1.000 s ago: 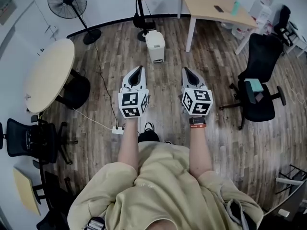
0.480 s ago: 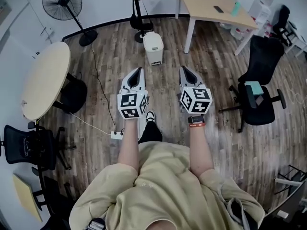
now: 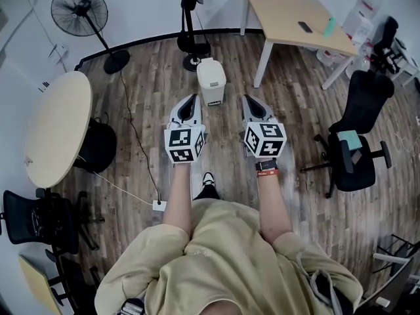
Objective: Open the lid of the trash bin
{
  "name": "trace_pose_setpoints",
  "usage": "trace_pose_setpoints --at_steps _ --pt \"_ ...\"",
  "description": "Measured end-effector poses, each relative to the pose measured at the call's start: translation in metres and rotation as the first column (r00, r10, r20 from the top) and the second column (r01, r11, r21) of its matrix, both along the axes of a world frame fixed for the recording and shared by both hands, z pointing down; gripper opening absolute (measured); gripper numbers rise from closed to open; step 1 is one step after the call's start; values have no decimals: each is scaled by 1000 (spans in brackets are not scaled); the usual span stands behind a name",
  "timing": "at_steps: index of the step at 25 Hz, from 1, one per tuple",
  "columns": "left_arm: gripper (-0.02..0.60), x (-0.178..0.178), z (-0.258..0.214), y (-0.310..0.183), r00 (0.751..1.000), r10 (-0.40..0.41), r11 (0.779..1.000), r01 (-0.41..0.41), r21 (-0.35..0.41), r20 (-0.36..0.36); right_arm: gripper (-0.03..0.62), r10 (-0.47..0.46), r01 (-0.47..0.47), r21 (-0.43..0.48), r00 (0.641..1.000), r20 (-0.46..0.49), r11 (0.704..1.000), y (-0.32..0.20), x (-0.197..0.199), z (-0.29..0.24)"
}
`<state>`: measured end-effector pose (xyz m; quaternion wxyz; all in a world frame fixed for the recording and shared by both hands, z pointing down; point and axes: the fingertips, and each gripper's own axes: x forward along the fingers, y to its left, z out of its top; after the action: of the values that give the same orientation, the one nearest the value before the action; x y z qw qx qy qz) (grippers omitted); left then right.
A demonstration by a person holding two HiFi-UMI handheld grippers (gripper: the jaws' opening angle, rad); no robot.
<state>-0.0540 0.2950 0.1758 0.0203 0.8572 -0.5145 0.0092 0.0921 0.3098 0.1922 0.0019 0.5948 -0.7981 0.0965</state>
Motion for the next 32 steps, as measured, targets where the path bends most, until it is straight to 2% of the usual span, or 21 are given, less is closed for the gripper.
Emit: trace_pose_setpoints --at_steps 9,14,23,32 --pt "23 -34 4 -142 1000 7 1000 -8 -21 -28 14 -1 1 -30 1000 -3 1000 -139 -34 6" --pt "23 -42 12 -214 999 40 999 -41 -25 -32 14 -7 7 -39 1000 -10 999 -207 -55 14" --pt "24 -31 43 -296 997 73 994 -74 -76 -12 14 5 -4 -88 1000 15 996 -297 -49 41" --pt "23 -19 85 -389 999 32 989 -34 -141 -12 14 -90 92 -165 996 22 982 -406 -51 86"
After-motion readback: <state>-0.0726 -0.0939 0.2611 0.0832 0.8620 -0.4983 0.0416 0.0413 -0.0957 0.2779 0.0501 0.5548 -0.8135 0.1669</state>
